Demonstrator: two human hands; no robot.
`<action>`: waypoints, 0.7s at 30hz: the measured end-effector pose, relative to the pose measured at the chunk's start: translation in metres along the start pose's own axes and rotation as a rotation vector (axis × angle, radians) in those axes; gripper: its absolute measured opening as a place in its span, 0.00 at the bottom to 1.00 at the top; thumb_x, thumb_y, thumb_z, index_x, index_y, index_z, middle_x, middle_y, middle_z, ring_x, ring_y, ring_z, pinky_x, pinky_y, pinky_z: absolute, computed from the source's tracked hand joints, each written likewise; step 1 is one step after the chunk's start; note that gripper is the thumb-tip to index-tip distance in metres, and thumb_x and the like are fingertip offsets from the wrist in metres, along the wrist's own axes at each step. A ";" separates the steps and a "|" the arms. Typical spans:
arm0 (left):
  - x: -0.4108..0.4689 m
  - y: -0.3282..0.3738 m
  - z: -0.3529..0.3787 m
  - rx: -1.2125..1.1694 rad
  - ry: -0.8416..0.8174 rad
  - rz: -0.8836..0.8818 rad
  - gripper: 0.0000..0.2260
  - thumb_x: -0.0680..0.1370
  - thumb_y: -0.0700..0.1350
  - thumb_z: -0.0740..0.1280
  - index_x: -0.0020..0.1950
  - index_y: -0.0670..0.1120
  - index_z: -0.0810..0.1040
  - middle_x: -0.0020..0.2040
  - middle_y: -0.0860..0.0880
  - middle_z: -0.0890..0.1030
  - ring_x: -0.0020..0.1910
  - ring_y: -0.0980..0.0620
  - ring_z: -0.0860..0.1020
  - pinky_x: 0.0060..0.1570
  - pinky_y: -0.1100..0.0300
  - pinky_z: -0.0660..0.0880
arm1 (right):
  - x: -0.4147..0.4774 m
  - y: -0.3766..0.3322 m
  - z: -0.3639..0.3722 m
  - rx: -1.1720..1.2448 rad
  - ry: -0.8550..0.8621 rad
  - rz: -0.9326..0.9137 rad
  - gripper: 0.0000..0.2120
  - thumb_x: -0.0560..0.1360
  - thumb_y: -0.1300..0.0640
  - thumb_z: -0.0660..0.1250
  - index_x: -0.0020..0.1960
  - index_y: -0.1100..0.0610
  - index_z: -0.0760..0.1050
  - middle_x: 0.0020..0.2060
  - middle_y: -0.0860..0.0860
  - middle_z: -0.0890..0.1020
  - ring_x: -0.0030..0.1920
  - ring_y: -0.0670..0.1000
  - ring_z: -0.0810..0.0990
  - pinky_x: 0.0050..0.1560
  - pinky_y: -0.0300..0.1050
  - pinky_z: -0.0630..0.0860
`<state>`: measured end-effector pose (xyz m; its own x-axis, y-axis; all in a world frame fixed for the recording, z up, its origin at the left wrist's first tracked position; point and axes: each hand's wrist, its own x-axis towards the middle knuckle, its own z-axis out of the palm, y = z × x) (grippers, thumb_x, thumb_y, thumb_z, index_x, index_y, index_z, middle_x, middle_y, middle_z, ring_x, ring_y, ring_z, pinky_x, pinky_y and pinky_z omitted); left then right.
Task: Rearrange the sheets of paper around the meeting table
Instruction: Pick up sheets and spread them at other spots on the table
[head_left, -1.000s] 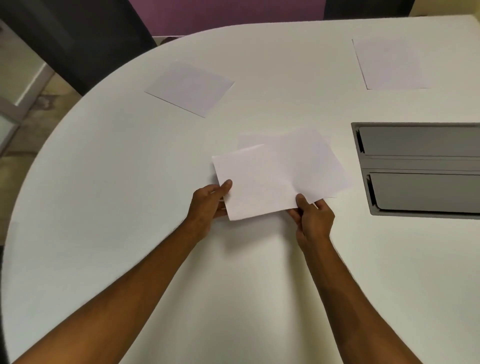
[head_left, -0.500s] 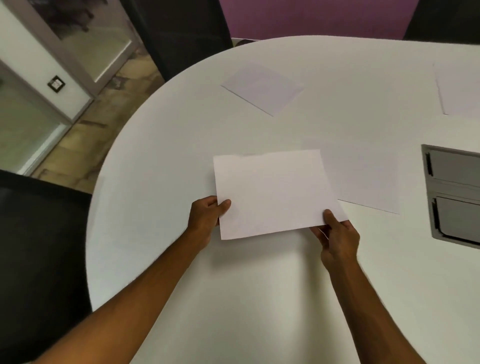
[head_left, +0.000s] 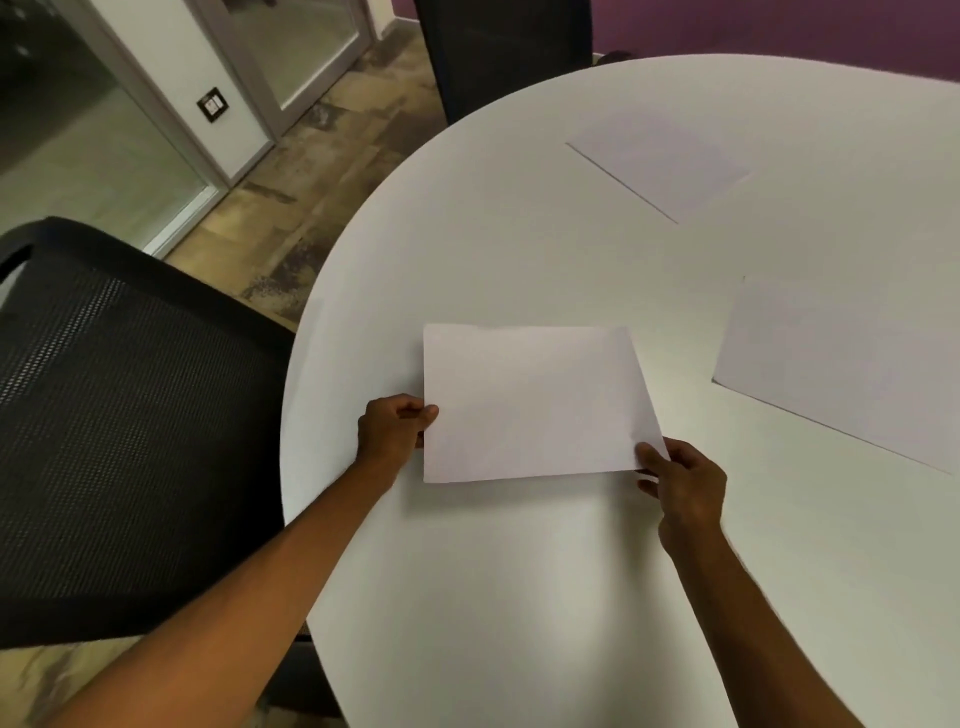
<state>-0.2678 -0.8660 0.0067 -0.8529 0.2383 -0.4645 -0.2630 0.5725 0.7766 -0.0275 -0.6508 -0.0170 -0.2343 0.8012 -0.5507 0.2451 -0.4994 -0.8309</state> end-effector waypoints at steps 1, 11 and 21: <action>0.004 -0.004 -0.007 -0.002 0.022 -0.005 0.10 0.75 0.41 0.75 0.53 0.37 0.83 0.49 0.41 0.85 0.46 0.41 0.84 0.49 0.53 0.82 | -0.001 0.003 0.008 -0.045 0.005 -0.010 0.06 0.72 0.63 0.75 0.48 0.57 0.82 0.42 0.56 0.85 0.38 0.56 0.83 0.35 0.44 0.77; 0.029 -0.041 -0.042 0.066 0.075 -0.054 0.05 0.72 0.41 0.78 0.42 0.45 0.82 0.42 0.43 0.85 0.42 0.40 0.84 0.51 0.48 0.83 | -0.013 0.025 0.053 -0.371 0.082 -0.088 0.03 0.73 0.55 0.75 0.41 0.51 0.82 0.35 0.48 0.84 0.36 0.52 0.82 0.38 0.39 0.73; 0.037 -0.056 -0.036 0.237 0.059 0.070 0.10 0.72 0.44 0.78 0.47 0.40 0.83 0.41 0.44 0.85 0.42 0.43 0.84 0.49 0.46 0.82 | -0.009 0.030 0.057 -0.598 0.185 -0.118 0.09 0.72 0.52 0.75 0.50 0.54 0.81 0.42 0.51 0.85 0.43 0.56 0.82 0.48 0.50 0.78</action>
<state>-0.3007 -0.9177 -0.0383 -0.8919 0.2417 -0.3822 -0.0953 0.7258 0.6813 -0.0720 -0.6919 -0.0417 -0.1384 0.9101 -0.3906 0.7228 -0.1768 -0.6681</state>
